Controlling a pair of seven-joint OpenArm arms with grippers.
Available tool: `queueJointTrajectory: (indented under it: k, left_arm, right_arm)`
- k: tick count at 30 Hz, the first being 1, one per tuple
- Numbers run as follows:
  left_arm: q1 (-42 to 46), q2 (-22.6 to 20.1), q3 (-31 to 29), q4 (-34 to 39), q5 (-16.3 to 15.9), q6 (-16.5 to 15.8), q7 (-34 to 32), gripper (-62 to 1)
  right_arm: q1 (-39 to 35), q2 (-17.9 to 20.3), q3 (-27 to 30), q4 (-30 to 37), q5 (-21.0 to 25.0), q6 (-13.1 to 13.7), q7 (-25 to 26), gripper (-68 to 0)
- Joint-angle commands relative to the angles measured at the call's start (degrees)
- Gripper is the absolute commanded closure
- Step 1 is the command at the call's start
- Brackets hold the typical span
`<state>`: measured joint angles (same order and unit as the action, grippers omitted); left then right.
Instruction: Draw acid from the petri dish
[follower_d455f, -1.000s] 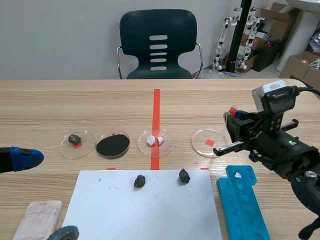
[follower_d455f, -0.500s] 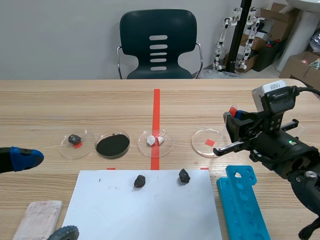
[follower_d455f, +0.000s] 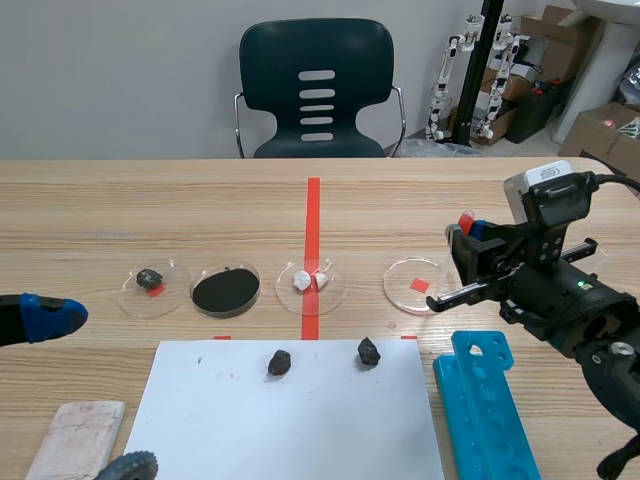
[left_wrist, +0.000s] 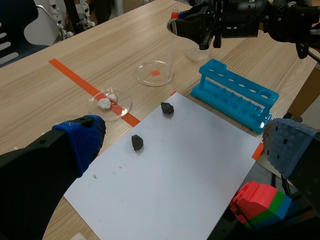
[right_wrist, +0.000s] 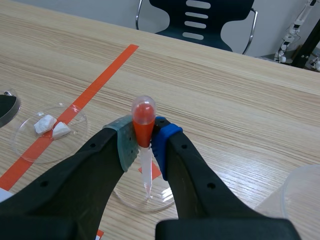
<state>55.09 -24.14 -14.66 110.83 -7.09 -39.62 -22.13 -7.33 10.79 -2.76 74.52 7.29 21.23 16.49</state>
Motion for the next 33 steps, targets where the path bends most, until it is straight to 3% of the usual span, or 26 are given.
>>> queueJointTrajectory:
  k: [1,33]
  left_arm:
    - [0.26,-0.2,0.39,0.9,-0.76,-0.22,-0.94,-62.3]
    - [0.26,-0.2,0.39,0.9,-0.76,-0.22,-0.94,-62.3]
  right_arm:
    - [1.11,0.0,0.07,0.76,0.5,-0.2,1.03,-7.9]
    - [1.11,0.17,0.13,0.79,0.48,-0.17,1.97,-7.9]
